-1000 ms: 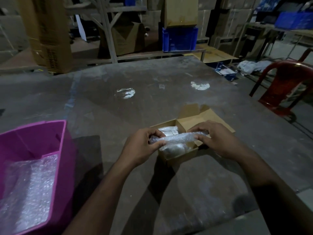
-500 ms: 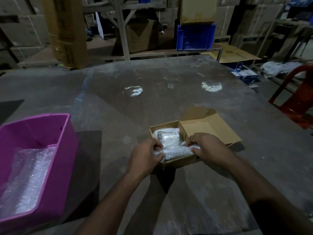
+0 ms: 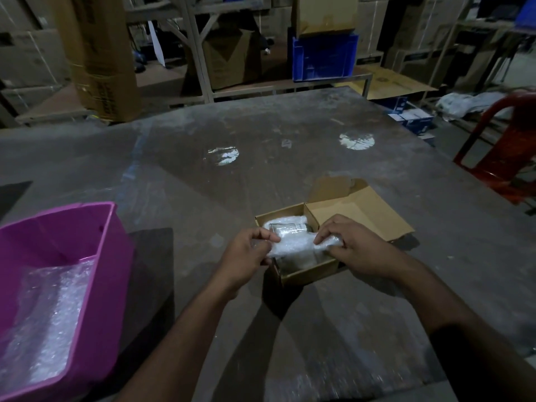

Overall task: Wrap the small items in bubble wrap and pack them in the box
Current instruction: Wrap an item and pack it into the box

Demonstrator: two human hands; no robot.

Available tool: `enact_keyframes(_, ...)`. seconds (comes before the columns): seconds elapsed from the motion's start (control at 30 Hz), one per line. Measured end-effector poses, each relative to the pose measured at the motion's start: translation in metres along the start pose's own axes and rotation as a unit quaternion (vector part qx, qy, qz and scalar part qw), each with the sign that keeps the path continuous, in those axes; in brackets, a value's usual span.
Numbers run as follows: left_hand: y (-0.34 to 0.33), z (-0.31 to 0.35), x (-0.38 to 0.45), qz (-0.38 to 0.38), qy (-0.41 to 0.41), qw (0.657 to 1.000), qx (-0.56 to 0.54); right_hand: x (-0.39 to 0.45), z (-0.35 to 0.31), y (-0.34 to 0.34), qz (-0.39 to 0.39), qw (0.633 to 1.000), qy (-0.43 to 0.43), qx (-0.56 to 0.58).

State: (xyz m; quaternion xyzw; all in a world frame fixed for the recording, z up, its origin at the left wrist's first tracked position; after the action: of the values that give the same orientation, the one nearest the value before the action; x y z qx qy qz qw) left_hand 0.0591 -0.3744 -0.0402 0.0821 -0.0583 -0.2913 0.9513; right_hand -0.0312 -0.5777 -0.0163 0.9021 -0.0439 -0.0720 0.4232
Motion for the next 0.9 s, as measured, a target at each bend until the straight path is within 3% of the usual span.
enact_keyframes(0.33,-0.007,0.006,-0.007,-0.07,0.009,0.998,-0.003,0.005,0.011,0.006,0.018,0.997,-0.05,-0.05)
enact_keyframes(0.6,-0.004,-0.002,0.001,-0.089,-0.032,0.984,0.151,0.013,0.004,-0.003,-0.013,0.982,-0.041,-0.185)
enact_keyframes(0.7,0.0,-0.002,0.007,-0.077,-0.058,0.963,0.25,0.011,0.0,-0.007,-0.012,0.98,-0.032,-0.195)
enact_keyframes(0.9,-0.008,-0.002,0.011,-0.144,-0.047,0.93,0.334,0.014,-0.002,-0.008,-0.015,0.976,-0.042,-0.211)
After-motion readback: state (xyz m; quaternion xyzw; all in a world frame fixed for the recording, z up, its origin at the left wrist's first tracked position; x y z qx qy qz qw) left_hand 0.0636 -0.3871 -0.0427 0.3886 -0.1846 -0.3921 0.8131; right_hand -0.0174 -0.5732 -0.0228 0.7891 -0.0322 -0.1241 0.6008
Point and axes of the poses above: each hand's wrist, its own x-axis towards the middle knuckle, its own y-axis out of the back of the hand, z = x × y, the point moved 7 cm from there along x, towards the middle knuckle, and after that the axes turned 12 degrees about -y, right-handed, at the moved point
